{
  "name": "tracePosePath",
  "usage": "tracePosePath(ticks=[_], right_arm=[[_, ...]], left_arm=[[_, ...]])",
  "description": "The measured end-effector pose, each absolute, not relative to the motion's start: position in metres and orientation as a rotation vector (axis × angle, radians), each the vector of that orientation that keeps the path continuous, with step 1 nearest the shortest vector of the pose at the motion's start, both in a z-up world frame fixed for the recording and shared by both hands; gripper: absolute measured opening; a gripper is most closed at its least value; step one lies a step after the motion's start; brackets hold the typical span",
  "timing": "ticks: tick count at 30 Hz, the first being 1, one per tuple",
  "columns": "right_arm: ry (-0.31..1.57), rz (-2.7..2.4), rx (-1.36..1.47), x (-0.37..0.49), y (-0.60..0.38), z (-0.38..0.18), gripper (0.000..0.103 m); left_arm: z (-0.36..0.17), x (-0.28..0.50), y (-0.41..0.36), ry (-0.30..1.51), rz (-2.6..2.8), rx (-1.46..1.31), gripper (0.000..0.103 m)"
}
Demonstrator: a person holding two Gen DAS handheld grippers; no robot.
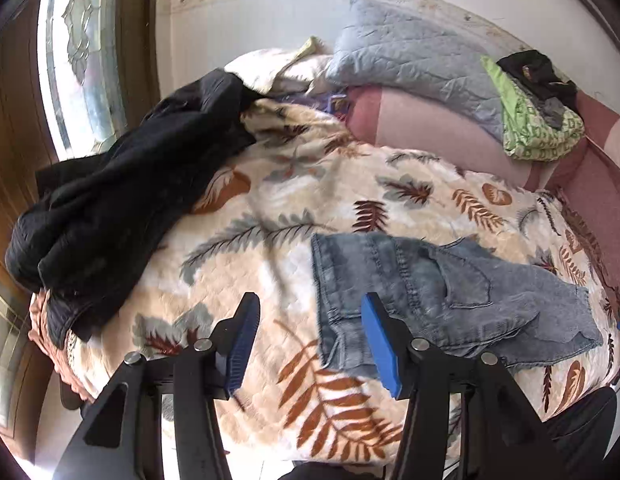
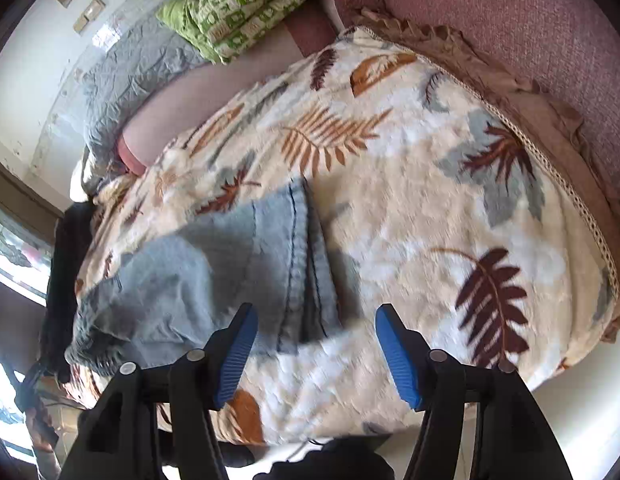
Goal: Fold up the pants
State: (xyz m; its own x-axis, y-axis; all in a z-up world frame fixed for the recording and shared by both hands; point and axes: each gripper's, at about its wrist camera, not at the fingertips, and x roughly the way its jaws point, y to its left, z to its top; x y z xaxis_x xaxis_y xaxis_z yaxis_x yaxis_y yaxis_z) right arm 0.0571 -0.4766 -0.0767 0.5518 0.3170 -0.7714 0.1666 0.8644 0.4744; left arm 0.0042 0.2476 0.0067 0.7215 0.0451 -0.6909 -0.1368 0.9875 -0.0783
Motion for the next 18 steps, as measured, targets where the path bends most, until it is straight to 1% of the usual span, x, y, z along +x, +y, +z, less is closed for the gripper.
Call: tracePosePath(ticks=[4, 8, 9, 10, 11, 12, 13, 15, 17, 18], right_arm=[[1.063, 0.087, 0.595, 0.119, -0.467, -0.092, 0.066], [1.133, 0.033, 0.572, 0.172, -0.458, -0.115, 0.065], [1.153, 0.024, 0.562, 0.181, -0.457, -0.121, 0.061], [1.167, 0.022, 0.547, 0.188, -0.454, -0.125, 0.050], [1.168, 0.022, 0.526, 0.192, -0.452, -0.127, 0.042], [1.177, 0.035, 0.491, 0.197, -0.447, -0.128, 0.026], [1.194, 0.034, 0.427, 0.200, -0.440, -0.128, 0.019], [1.192, 0.017, 0.322, 0.203, -0.434, -0.124, 0.015], [1.131, -0.024, 0.252, 0.205, -0.432, -0.110, 0.015], [1.107, -0.039, 0.247, 0.205, -0.432, -0.106, 0.015]], left_arm=[[0.003, 0.025, 0.197, 0.763, 0.015, -0.046, 0.056], [-0.026, 0.055, 0.170, 0.840, 0.020, 0.004, 0.056], [-0.037, 0.060, 0.167, 0.873, 0.019, 0.007, 0.056], [-0.047, 0.063, 0.167, 0.907, 0.038, 0.013, 0.056], [-0.057, 0.064, 0.168, 0.934, 0.059, 0.014, 0.056], [-0.065, 0.063, 0.170, 0.953, 0.057, 0.009, 0.056], [-0.072, 0.063, 0.173, 0.974, 0.054, 0.004, 0.056], [-0.086, 0.059, 0.179, 1.011, 0.073, 0.004, 0.056], [-0.096, 0.057, 0.187, 1.039, 0.070, -0.029, 0.056], [-0.100, 0.056, 0.190, 1.050, 0.076, -0.044, 0.058]])
